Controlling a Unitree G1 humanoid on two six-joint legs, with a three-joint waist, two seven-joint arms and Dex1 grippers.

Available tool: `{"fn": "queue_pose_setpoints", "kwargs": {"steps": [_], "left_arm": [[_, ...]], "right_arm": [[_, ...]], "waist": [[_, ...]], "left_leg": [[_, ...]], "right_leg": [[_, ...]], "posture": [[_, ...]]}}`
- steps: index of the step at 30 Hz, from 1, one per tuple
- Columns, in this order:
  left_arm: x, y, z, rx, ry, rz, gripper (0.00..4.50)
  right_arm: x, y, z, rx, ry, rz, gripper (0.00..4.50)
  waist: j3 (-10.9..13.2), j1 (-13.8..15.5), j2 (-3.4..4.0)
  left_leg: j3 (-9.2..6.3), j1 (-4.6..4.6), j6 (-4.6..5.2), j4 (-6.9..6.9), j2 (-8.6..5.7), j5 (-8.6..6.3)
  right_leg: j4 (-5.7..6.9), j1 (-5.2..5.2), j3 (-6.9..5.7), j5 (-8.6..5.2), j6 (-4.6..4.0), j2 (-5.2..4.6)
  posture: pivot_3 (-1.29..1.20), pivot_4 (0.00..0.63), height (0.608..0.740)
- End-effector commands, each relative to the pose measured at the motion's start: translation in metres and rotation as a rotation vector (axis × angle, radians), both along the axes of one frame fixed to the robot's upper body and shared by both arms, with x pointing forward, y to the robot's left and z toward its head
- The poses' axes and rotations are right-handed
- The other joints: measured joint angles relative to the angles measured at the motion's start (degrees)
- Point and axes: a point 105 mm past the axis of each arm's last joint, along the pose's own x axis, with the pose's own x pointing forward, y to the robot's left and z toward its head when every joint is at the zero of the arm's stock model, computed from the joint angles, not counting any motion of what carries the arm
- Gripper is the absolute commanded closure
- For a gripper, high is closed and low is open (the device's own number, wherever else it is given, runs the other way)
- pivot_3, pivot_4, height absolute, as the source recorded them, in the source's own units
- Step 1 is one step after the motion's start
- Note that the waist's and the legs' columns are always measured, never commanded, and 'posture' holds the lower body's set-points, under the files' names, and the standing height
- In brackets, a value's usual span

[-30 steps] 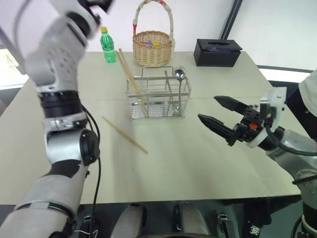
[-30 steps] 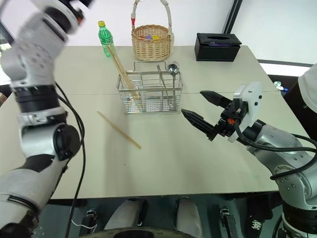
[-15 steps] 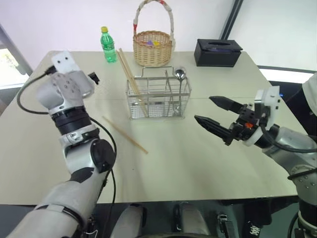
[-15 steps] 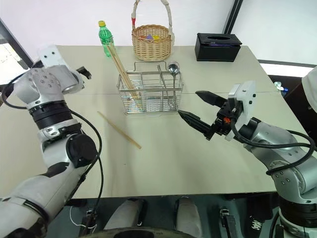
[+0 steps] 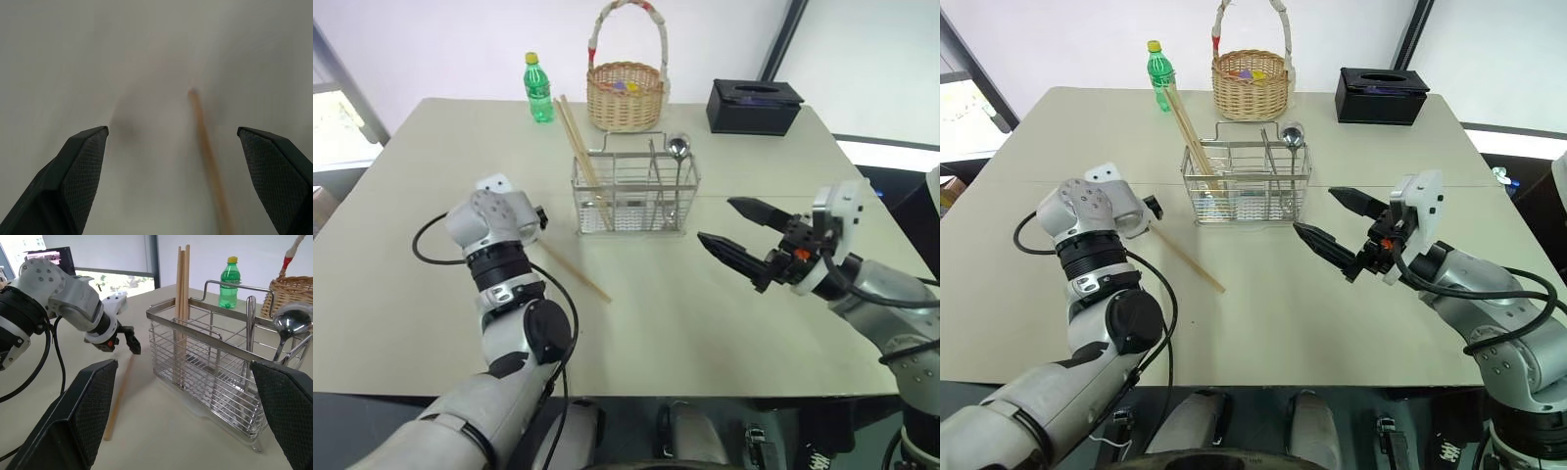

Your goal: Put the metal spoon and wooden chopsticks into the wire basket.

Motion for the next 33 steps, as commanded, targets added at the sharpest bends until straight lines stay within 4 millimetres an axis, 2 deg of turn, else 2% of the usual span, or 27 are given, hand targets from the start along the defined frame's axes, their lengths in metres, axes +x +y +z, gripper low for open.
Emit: {"fn": "queue_pose_setpoints", "kwargs": {"steps": [1, 5, 7, 10, 15, 21, 25, 27, 29, 31, 33], "left_arm": [[0.002, -0.002, -0.007, -0.007, 0.016, -0.006, 0.04], [0.007, -0.006, -0.014, -0.015, 0.026, -0.027, 0.04], [0.011, -0.006, -0.014, -0.017, 0.014, -0.025, 0.55], [0.014, -0.007, -0.014, -0.031, 0.006, -0.018, 1.89], [0.015, -0.006, -0.013, -0.038, 0.003, -0.007, 4.47], [0.014, 0.001, -0.013, -0.048, -0.002, 0.031, 4.47], [0.015, 0.019, -0.008, -0.042, -0.043, 0.083, 4.47], [0.018, 0.04, 0.004, -0.024, -0.105, 0.135, 4.47], [0.025, 0.072, 0.025, 0.019, -0.213, 0.198, 4.47], [0.031, 0.109, 0.056, 0.043, -0.359, 0.277, 4.47], [0.035, 0.131, 0.082, 0.049, -0.48, 0.324, 4.47]], "right_arm": [[-0.006, 0.002, 0.012, 0.009, -0.066, -0.007, 0.0], [-0.005, 0.002, 0.014, 0.028, -0.072, -0.023, 0.0], [-0.005, 0.002, 0.014, 0.033, -0.077, -0.029, 0.0], [-0.005, 0.002, 0.015, 0.039, -0.079, -0.033, 0.0], [-0.005, 0.001, 0.016, 0.039, -0.085, -0.033, 0.0], [-0.003, 0.002, 0.018, 0.038, -0.091, -0.027, 0.0], [-0.002, 0.001, 0.019, 0.035, -0.09, -0.02, 0.0], [-0.001, 0.001, 0.018, 0.028, -0.086, -0.015, 0.0], [-0.001, 0.003, 0.018, 0.017, -0.084, -0.002, 0.0], [0.0, 0.003, 0.02, 0.016, -0.082, 0.007, 0.0], [0.0, 0.004, 0.02, 0.015, -0.081, 0.013, 0.0]], "waist": [[-0.07, -0.04, 0.08], [-0.27, -0.06, 0.4], [-0.29, -0.08, 0.43], [-0.28, -0.02, 0.44], [-0.28, 0.02, 0.43], [-0.27, -0.02, 0.42], [-0.27, -0.14, 0.42], [-0.23, -0.22, 0.38], [-0.14, -0.67, 0.26], [-0.11, -1.23, 0.22], [-0.1, -1.6, 0.15]], "left_leg": [[0.01, 0.02, 0.0, 0.0, 0.0, -0.01], [0.02, 0.22, -0.1, -0.03, 0.01, -0.1], [0.03, 0.37, -0.12, -0.07, 0.01, -0.12], [0.03, 0.65, -0.13, -0.14, 0.02, -0.13], [0.02, 0.7, -0.08, -0.14, -0.03, -0.16], [0.03, 0.69, -0.07, -0.14, -0.04, -0.18], [0.03, 0.7, -0.07, -0.16, -0.04, -0.18], [0.03, 0.7, -0.07, -0.16, -0.03, -0.18], [0.06, 0.69, -0.07, -0.21, 0.01, -0.18], [0.1, 0.6, -0.1, -0.24, 0.13, -0.17], [0.04, 0.42, -0.11, -0.24, 0.15, -0.11]], "right_leg": [[0.0, 0.02, 0.0, 0.0, 0.0, -0.01], [0.01, 0.18, 0.0, -0.01, 0.01, -0.01], [0.02, 0.31, 0.0, -0.02, 0.03, -0.02], [0.0, 0.56, 0.0, -0.04, 0.07, -0.02], [-0.02, 0.67, -0.01, -0.11, 0.16, -0.07], [-0.03, 0.67, -0.01, -0.14, 0.21, -0.09], [-0.03, 0.66, -0.01, -0.15, 0.23, -0.09], [-0.03, 0.65, -0.01, -0.15, 0.23, -0.08], [-0.01, 0.55, 0.0, -0.15, 0.23, -0.05], [0.05, 0.35, 0.04, -0.14, 0.21, 0.06], [0.07, 0.14, 0.03, -0.14, 0.19, 0.09]], "posture": [[0.0, 0.15, 0.661], [0.0, 0.15, 0.661], [0.0, 0.15, 0.661], [0.0, 0.15, 0.661], [0.0, 0.15, 0.661], [0.0, 0.15, 0.661], [0.0, 0.15, 0.661], [0.0, 0.15, 0.661], [0.0, 0.15, 0.661], [0.0, 0.15, 0.661], [0.0, 0.15, 0.661]]}}
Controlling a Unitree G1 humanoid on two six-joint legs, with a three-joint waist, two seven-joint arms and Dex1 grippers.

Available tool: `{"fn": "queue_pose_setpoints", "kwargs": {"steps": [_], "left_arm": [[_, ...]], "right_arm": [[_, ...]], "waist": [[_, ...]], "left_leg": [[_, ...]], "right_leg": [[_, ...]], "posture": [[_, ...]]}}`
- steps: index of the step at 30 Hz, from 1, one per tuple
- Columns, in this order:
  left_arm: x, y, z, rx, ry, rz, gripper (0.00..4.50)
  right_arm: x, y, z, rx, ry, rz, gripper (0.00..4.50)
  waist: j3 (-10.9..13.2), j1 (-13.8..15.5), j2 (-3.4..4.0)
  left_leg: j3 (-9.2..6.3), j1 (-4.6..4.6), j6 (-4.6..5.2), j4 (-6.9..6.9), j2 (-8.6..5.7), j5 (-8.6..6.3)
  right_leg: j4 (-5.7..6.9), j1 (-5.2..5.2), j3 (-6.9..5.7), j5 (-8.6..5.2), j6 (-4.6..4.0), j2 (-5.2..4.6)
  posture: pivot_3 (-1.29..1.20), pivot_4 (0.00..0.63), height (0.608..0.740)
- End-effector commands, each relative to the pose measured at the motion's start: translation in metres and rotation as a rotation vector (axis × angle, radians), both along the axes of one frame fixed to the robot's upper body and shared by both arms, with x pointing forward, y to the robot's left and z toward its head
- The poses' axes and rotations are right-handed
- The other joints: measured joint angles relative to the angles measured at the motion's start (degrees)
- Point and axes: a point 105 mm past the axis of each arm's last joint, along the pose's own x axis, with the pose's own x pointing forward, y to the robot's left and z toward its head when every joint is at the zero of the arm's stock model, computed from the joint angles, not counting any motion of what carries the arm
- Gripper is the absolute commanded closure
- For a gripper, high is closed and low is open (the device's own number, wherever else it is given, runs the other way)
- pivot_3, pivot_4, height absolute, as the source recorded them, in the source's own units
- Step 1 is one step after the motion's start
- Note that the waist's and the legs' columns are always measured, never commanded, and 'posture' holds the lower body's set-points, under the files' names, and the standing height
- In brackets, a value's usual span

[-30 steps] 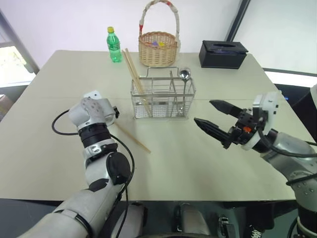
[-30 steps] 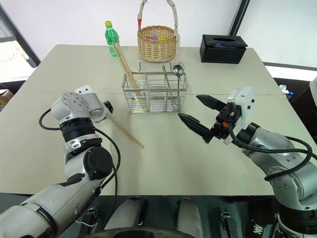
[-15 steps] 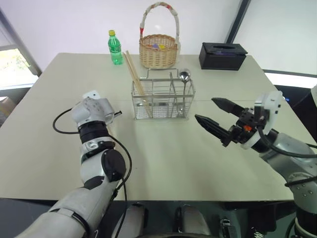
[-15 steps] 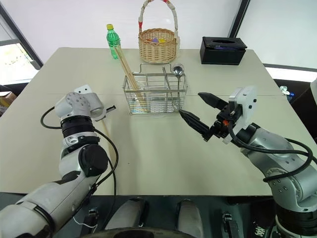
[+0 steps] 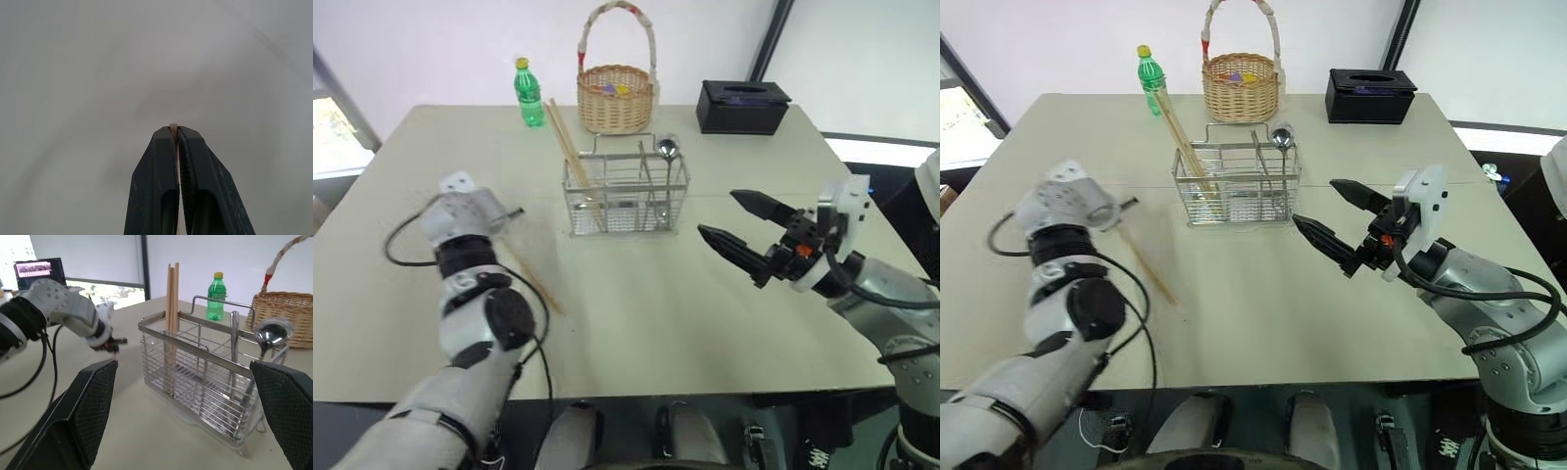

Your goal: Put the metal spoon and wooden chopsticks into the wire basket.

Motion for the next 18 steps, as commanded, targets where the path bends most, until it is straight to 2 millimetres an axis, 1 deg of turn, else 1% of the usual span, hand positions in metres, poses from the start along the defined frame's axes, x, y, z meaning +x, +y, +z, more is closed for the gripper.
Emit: {"fn": "queue_pose_setpoints", "kwargs": {"steps": [1, 2, 3, 5, 6, 7, 9, 10, 11, 13, 14, 16, 17, 18], "left_arm": [[0.015, 0.034, 0.078, 0.057, -0.327, 0.071, 4.47], [0.017, 0.039, 0.09, 0.069, -0.382, 0.074, 4.47], [0.019, 0.044, 0.114, 0.095, -0.476, 0.074, 4.47], [0.021, 0.049, 0.142, 0.127, -0.594, 0.069, 4.47], [0.022, 0.047, 0.165, 0.138, -0.688, 0.046, 4.47], [0.023, 0.045, 0.178, 0.143, -0.746, 0.029, 4.47], [0.02, 0.035, 0.224, 0.194, -0.918, -0.039, 4.47], [0.018, 0.031, 0.237, 0.214, -0.965, -0.061, 4.47], [0.015, 0.021, 0.26, 0.213, -1.053, -0.105, 4.47], [0.009, 0.01, 0.286, 0.212, -1.153, -0.157, 4.47], [0.007, 0.007, 0.294, 0.217, -1.18, -0.171, 4.47], [-0.002, -0.028, 0.33, 0.201, -1.322, -0.32, 4.47], [-0.006, -0.043, 0.341, 0.194, -1.37, -0.387, 4.47], [-0.008, -0.056, 0.348, 0.191, -1.398, -0.446, 4.47]], "right_arm": [[-0.001, 0.003, 0.01, -0.003, -0.035, 0.025, 0.0], [-0.001, 0.003, 0.01, -0.002, -0.034, 0.027, 0.0], [-0.001, 0.004, 0.01, -0.002, -0.031, 0.032, 0.0], [-0.002, 0.005, 0.008, -0.002, -0.026, 0.04, 0.0], [-0.002, 0.007, 0.008, -0.002, -0.023, 0.044, 0.0], [-0.002, 0.007, 0.007, -0.001, -0.021, 0.047, 0.0], [-0.002, 0.009, 0.007, 0.002, -0.02, 0.052, 0.0], [-0.002, 0.009, 0.007, 0.003, -0.02, 0.052, 0.0], [-0.001, 0.009, 0.007, 0.007, -0.021, 0.051, 0.0], [-0.001, 0.009, 0.008, 0.012, -0.022, 0.049, 0.0], [-0.001, 0.009, 0.008, 0.013, -0.022, 0.048, 0.0], [-0.001, 0.009, 0.007, 0.013, -0.021, 0.04, 0.0], [-0.002, 0.008, 0.007, 0.012, -0.02, 0.036, 0.0], [-0.002, 0.007, 0.006, 0.013, -0.02, 0.032, 0.0]], "waist": [[-0.02, -0.07, -0.09], [-0.03, 0.2, -0.11], [-0.04, 0.66, -0.13], [-0.06, 1.39, -0.17], [-0.07, 1.5, -0.18], [-0.08, 1.59, -0.2], [-0.09, 1.6, -0.23], [-0.07, 1.57, -0.26], [-0.07, 1.45, -0.27], [-0.05, 1.23, -0.28], [-0.04, 1.18, -0.26], [-0.02, 1.01, -0.21], [-0.02, 1.04, -0.21], [-0.02, 1.08, -0.21]], "left_leg": [[-0.03, -0.16, -0.02, 0.02, 0.0, 0.02], [-0.06, -0.26, -0.02, 0.06, -0.03, 0.03], [-0.08, -0.34, -0.01, 0.12, -0.11, 0.04], [-0.05, -0.4, 0.04, 0.2, -0.2, 0.03], [-0.04, -0.41, 0.14, 0.24, -0.25, -0.03], [-0.04, -0.41, 0.18, 0.24, -0.27, -0.05], [-0.06, -0.49, 0.3, 0.27, -0.29, -0.11], [-0.07, -0.53, 0.31, 0.3, -0.29, -0.1], [-0.09, -0.57, 0.31, 0.32, -0.29, -0.1], [-0.08, -0.58, 0.32, 0.32, -0.29, -0.1], [-0.07, -0.58, 0.32, 0.32, -0.28, -0.11], [-0.01, -0.51, 0.34, 0.26, -0.27, -0.11], [-0.01, -0.51, 0.34, 0.24, -0.24, -0.11], [-0.03, -0.51, 0.34, 0.24, -0.21, -0.11]], "right_leg": [[-0.01, -0.11, -0.01, 0.0, -0.01, 0.0], [-0.03, -0.16, -0.02, 0.02, -0.03, -0.01], [-0.04, -0.16, -0.04, 0.02, -0.04, -0.08], [-0.11, -0.15, -0.03, 0.04, -0.05, -0.17], [-0.12, -0.14, -0.03, 0.04, -0.05, -0.22], [-0.13, -0.14, -0.04, 0.04, -0.05, -0.25], [-0.12, -0.15, -0.06, 0.04, -0.05, -0.28], [-0.13, -0.17, -0.07, 0.04, -0.05, -0.28], [-0.12, -0.19, -0.09, 0.04, -0.05, -0.27], [-0.13, -0.2, -0.08, 0.04, -0.05, -0.27], [-0.13, -0.21, -0.08, 0.04, -0.05, -0.27], [-0.12, -0.21, -0.05, 0.04, -0.05, -0.27], [-0.12, -0.21, -0.06, 0.04, -0.05, -0.26], [-0.12, -0.21, -0.07, 0.04, -0.05, -0.23]], "posture": [[0.0, 0.15, 0.661], [0.0, 0.15, 0.661], [0.0, 0.15, 0.661], [0.0, 0.15, 0.661], [0.0, 0.15, 0.661], [0.0, 0.15, 0.661], [0.0, 0.15, 0.661], [0.0, 0.15, 0.661], [0.0, 0.15, 0.661], [0.0, 0.15, 0.661], [0.0, 0.15, 0.661], [0.0, 0.15, 0.661], [0.0, 0.15, 0.661], [0.0, 0.15, 0.661]]}}
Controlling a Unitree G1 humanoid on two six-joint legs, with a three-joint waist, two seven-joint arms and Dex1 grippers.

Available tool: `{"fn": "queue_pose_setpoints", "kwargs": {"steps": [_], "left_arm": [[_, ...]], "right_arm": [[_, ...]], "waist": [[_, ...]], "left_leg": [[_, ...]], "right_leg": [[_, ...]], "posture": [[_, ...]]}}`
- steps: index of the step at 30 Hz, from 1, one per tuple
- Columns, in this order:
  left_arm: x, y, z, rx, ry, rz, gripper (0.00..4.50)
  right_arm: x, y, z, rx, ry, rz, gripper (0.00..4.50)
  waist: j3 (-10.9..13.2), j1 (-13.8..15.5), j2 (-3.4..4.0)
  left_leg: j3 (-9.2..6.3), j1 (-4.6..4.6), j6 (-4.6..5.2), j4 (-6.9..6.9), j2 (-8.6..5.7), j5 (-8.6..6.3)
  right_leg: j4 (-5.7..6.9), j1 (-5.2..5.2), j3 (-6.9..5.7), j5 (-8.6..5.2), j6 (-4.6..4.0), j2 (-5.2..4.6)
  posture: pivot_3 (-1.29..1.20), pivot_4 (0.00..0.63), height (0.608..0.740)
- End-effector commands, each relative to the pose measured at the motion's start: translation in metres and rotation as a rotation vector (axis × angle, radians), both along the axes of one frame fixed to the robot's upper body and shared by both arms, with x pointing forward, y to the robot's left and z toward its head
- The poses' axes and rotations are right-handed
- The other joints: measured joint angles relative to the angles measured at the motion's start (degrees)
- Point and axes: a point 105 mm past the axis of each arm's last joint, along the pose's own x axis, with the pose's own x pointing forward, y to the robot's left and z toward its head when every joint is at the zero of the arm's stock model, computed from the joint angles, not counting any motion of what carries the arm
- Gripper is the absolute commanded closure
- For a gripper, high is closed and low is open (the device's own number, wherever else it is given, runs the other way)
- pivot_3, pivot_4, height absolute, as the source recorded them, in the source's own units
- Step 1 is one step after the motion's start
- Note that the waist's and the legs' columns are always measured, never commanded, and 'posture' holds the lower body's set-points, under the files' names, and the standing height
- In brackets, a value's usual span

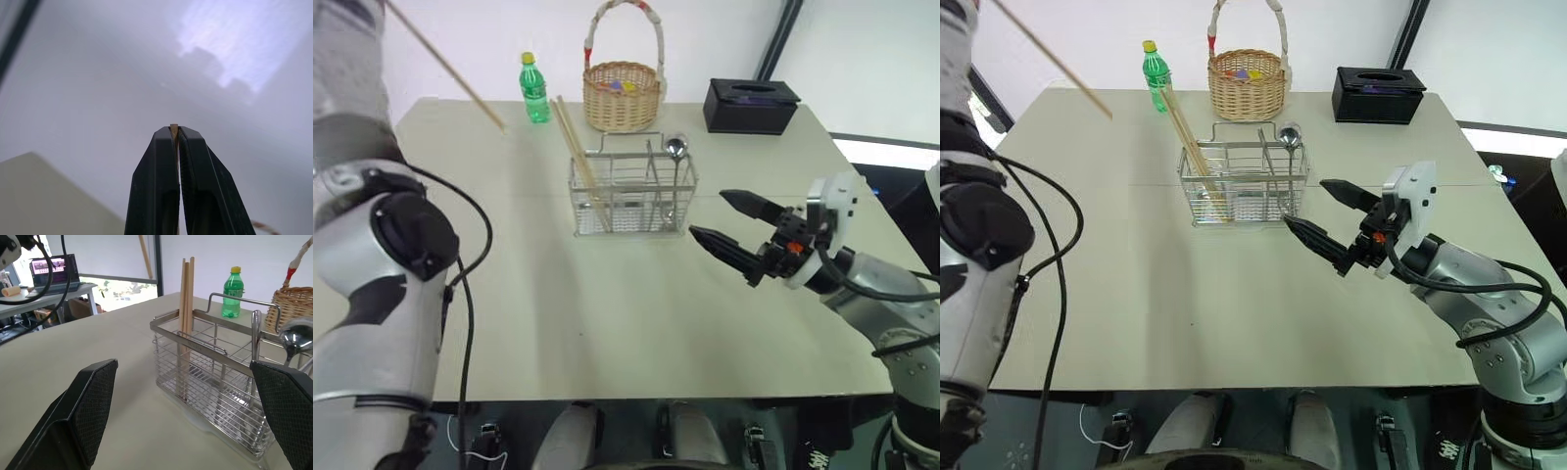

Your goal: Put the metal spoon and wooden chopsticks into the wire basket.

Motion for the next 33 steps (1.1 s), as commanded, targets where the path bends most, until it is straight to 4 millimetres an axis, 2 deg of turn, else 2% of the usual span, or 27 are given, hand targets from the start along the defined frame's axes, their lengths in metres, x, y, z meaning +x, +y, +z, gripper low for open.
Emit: {"fn": "queue_pose_setpoints", "kwargs": {"steps": [1, 5, 12, 20, 25, 27, 30, 33], "left_arm": [[-0.021, -0.043, 0.045, 0.11, -0.179, -0.16, 4.47], [-0.022, -0.089, 0.038, 0.27, -0.198, -0.293, 4.47], [-0.018, -0.143, -0.001, 0.482, -0.145, -0.437, 4.47], [-0.006, -0.161, -0.046, 0.497, -0.057, -0.479, 4.47], [0.0, -0.174, -0.092, 0.503, 0.032, -0.506, 4.47], [0.002, -0.175, -0.105, 0.49, 0.059, -0.512, 4.47], [0.002, -0.174, -0.118, 0.443, 0.094, -0.518, 3.47], [-0.001, -0.172, -0.121, 0.417, 0.099, -0.518, 2.0]], "right_arm": [[-0.004, -0.001, 0.009, 0.014, -0.045, -0.006, 0.0], [-0.006, -0.002, 0.007, 0.018, -0.044, -0.023, 0.0], [-0.009, -0.006, 0.006, 0.03, -0.047, -0.061, 0.0], [-0.01, -0.011, 0.007, 0.034, -0.055, -0.089, 0.0], [-0.009, -0.011, 0.005, 0.035, -0.049, -0.095, 0.0], [-0.008, -0.011, 0.005, 0.035, -0.05, -0.094, 0.0], [-0.006, -0.011, 0.006, 0.034, -0.051, -0.092, 0.0], [-0.005, -0.012, 0.007, 0.032, -0.051, -0.092, 0.0]], "waist": [[0.01, 0.13, 0.02], [0.01, 0.04, 0.07], [0.05, -0.12, 0.14], [0.05, 0.11, 0.17], [0.04, 0.17, 0.18], [0.04, 0.18, 0.18], [0.05, 0.18, 0.17], [0.04, 0.14, 0.17]], "left_leg": [[0.0, 0.0, 0.0, 0.01, 0.01, 0.0], [0.0, 0.06, 0.01, 0.02, 0.01, 0.01], [-0.02, 0.08, 0.01, 0.03, 0.05, 0.02], [-0.02, 0.08, 0.02, 0.03, 0.04, 0.02], [-0.03, 0.1, 0.02, 0.05, 0.04, 0.02], [-0.03, 0.09, 0.02, 0.06, 0.04, 0.02], [-0.04, 0.07, 0.02, 0.07, 0.04, 0.02], [-0.03, 0.06, 0.02, 0.07, 0.04, 0.02]], "right_leg": [[0.0, 0.0, 0.0, 0.0, 0.0, 0.02], [0.04, 0.05, 0.01, 0.0, 0.0, 0.03], [0.06, 0.04, 0.05, 0.0, -0.01, 0.12], [0.02, 0.06, 0.07, 0.0, -0.02, 0.12], [0.01, 0.11, 0.07, 0.01, -0.02, 0.13], [0.01, 0.11, 0.07, 0.01, -0.02, 0.13], [0.01, 0.1, 0.07, 0.01, -0.03, 0.13], [0.01, 0.09, 0.07, 0.01, -0.03, 0.13]], "posture": [[0.0, 0.15, 0.661], [0.0, 0.15, 0.661], [0.0, 0.15, 0.661], [0.0, 0.15, 0.661], [0.0, 0.15, 0.661], [0.0, 0.15, 0.661], [0.0, 0.15, 0.661], [0.0, 0.15, 0.661]]}}
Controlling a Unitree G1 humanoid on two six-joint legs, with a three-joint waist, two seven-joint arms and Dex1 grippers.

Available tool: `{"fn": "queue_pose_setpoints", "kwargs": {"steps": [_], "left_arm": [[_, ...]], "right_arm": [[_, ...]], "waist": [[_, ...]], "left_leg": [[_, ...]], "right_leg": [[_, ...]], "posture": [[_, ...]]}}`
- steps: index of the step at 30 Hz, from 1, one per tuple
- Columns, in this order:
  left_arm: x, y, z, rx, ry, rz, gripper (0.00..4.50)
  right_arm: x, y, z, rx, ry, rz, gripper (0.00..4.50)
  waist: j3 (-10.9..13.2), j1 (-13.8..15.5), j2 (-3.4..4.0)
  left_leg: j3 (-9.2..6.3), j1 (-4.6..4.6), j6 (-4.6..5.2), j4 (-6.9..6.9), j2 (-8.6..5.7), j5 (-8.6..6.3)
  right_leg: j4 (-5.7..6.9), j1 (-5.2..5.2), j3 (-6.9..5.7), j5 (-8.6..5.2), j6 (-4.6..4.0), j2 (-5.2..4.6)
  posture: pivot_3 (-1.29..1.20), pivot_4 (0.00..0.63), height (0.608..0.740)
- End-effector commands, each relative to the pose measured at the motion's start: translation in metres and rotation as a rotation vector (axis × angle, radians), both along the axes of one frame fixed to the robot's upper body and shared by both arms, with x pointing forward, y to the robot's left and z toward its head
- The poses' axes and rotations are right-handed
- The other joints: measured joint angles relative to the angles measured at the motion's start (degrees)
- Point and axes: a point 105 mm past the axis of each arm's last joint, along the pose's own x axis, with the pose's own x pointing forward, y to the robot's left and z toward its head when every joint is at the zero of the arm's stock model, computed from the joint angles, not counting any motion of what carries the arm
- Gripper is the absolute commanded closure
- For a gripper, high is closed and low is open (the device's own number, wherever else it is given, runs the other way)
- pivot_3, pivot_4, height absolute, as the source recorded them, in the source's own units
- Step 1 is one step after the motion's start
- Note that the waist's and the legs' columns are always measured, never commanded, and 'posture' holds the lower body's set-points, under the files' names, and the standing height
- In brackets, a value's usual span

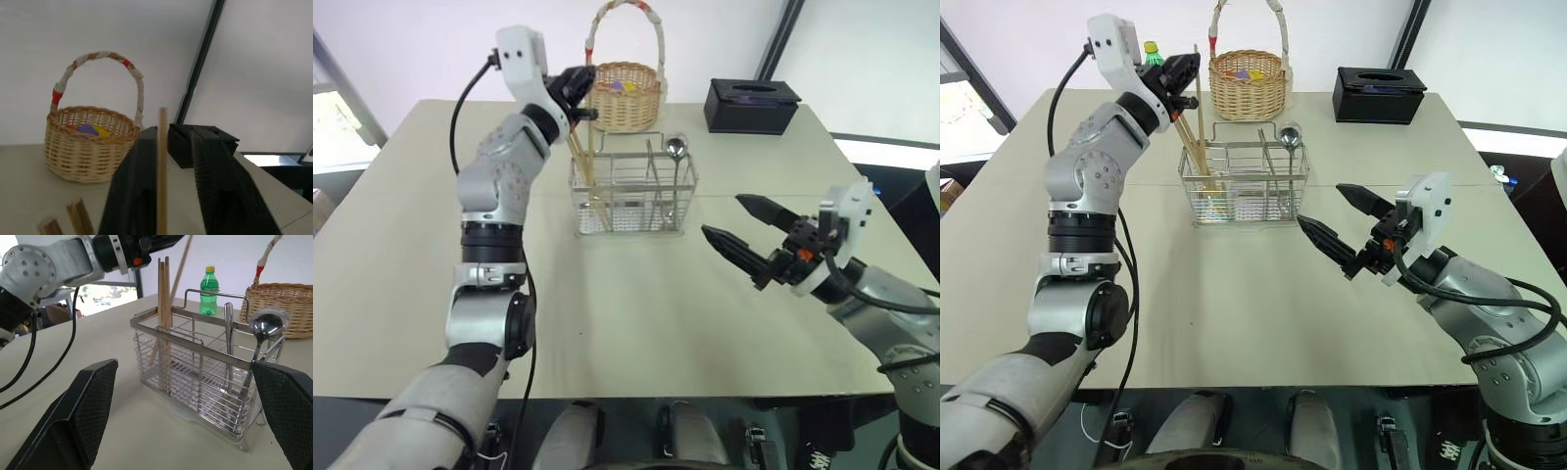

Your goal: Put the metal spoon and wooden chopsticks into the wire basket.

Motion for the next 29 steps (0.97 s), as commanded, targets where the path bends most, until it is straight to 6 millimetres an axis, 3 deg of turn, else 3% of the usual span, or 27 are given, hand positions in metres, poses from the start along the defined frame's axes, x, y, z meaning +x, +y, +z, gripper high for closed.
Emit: {"fn": "queue_pose_setpoints", "kwargs": {"steps": [1, 4, 10, 14, 18, 24, 29], "left_arm": [[-0.012, 0.006, 0.023, -0.042, -0.077, 0.006, 1.49], [-0.017, 0.014, 0.031, -0.041, -0.1, 0.011, 0.03], [-0.031, 0.051, 0.043, 0.153, -0.146, -0.016, 0.03], [-0.043, 0.084, 0.037, 0.363, -0.125, -0.046, 0.03], [-0.071, 0.117, 0.021, 0.613, -0.099, -0.103, 0.03], [-0.101, 0.129, -0.003, 0.758, -0.052, -0.168, 0.03], [-0.109, 0.126, -0.012, 0.766, -0.048, -0.17, 0.03]], "right_arm": [[-0.001, 0.0, 0.011, 0.003, -0.056, 0.005, 0.0], [0.001, -0.003, 0.011, -0.024, -0.06, -0.001, 0.0], [0.012, -0.029, 0.013, -0.108, -0.072, -0.046, 0.0], [0.018, -0.049, 0.011, -0.189, -0.064, -0.064, 0.0], [0.019, -0.068, 0.013, -0.256, -0.052, -0.062, 0.0], [0.014, -0.07, 0.016, -0.305, -0.033, 0.0, 0.0], [0.021, -0.065, 0.017, -0.299, -0.037, 0.013, 0.0]], "waist": [[0.0, 0.0, 0.0], [0.0, 0.01, 0.01], [0.04, -0.38, 0.11], [0.05, -0.65, 0.19], [0.07, -1.07, 0.26], [0.1, -1.45, 0.37], [0.1, -1.44, 0.41]], "left_leg": [[0.0, 0.0, 0.0, 0.0, 0.0, 0.0], [0.0, 0.01, 0.0, 0.0, 0.0, 0.0], [0.03, 0.04, 0.0, -0.04, 0.02, 0.0], [0.03, 0.05, 0.0, -0.08, 0.03, 0.0], [0.03, 0.05, 0.01, -0.08, 0.01, -0.01], [-0.01, 0.03, 0.03, -0.09, 0.04, -0.02], [0.01, 0.04, 0.03, -0.11, 0.1, -0.02]], "right_leg": [[0.0, 0.0, 0.0, 0.0, 0.0, 0.0], [0.01, 0.01, 0.0, 0.0, 0.0, 0.0], [0.02, -0.01, 0.0, 0.0, -0.01, 0.04], [0.0, -0.02, 0.0, -0.01, -0.03, 0.06], [-0.02, 0.02, 0.0, -0.01, -0.05, -0.01], [-0.08, 0.05, 0.03, -0.1, -0.24, -0.19], [-0.1, 0.03, 0.03, -0.1, -0.27, -0.2]], "posture": [[0.0, 0.15, 0.661], [0.0, 0.15, 0.661], [0.0, 0.15, 0.661], [0.0, 0.15, 0.661], [0.0, 0.15, 0.661], [0.0, 0.15, 0.661], [0.0, 0.15, 0.661]]}}
